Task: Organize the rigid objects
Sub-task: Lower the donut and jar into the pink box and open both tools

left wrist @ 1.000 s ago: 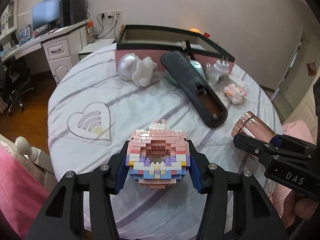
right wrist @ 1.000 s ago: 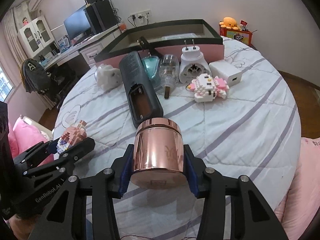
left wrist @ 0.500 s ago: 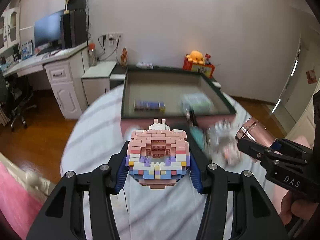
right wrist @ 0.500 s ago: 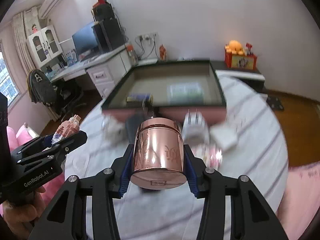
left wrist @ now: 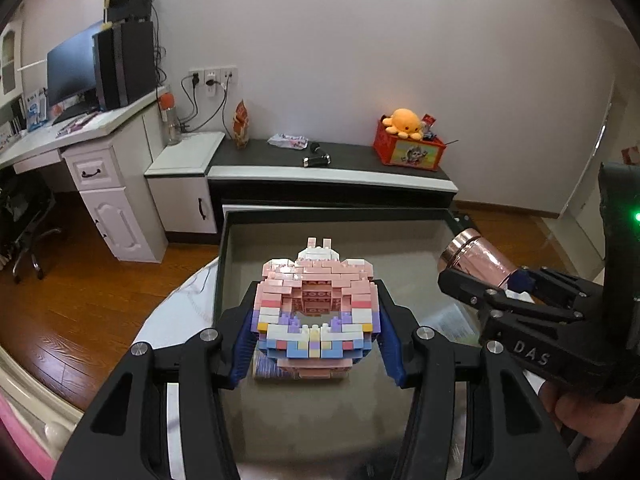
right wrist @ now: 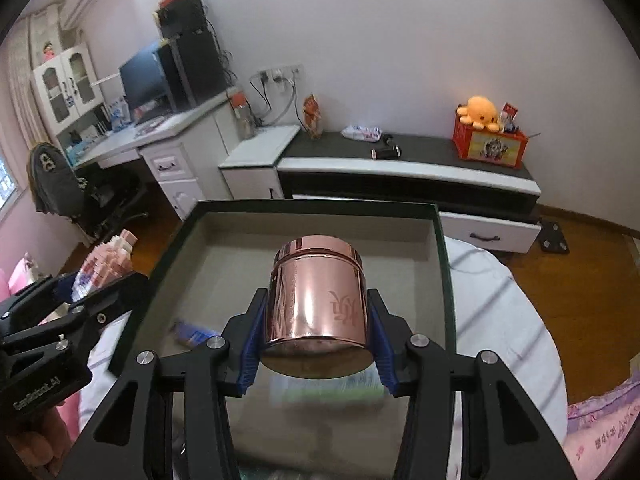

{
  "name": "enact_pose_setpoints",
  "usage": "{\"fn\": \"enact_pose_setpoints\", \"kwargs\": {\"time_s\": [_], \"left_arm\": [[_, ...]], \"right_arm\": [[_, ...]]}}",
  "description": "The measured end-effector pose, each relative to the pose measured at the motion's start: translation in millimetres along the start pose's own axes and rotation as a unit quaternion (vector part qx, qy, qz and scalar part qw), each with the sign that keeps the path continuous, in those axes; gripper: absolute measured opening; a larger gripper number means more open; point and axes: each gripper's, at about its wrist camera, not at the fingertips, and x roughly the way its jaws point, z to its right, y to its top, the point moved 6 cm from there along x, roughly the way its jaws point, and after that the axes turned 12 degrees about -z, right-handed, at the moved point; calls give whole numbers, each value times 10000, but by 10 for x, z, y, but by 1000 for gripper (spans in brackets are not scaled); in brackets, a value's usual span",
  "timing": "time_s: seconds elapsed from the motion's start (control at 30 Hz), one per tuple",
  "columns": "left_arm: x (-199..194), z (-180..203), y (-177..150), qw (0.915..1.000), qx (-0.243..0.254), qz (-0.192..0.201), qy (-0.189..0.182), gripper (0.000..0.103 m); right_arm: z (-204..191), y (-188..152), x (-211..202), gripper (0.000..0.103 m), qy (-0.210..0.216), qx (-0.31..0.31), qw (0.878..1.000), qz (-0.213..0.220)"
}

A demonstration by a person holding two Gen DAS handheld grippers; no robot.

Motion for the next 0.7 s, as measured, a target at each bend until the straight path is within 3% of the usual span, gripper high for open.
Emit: {"fn": "enact_pose_setpoints", "kwargs": {"time_s": [0.3, 0.6, 0.63, 0.67, 0.7], "left_arm": [[784, -34, 180, 9987, -52, -469, 179, 53], [906, -2, 154, 9965, 59, -809, 225, 53], [909, -2, 154, 9962, 60, -835, 233, 53], [909, 2, 153, 9959, 60, -869, 241, 53], [898, 14, 148, 9956, 71, -898, 257, 54]], "right_arm": [[204, 218, 618, 48, -97, 37, 9976, -689], [268, 220, 817, 49, -274, -40, 9929, -1156], [272, 220, 803, 51, -294, -55, 9928, -1158], [264, 220, 797, 63, -297, -73, 9927, -1169], [252, 220, 776, 67, -293, -118, 9929, -1148]]}}
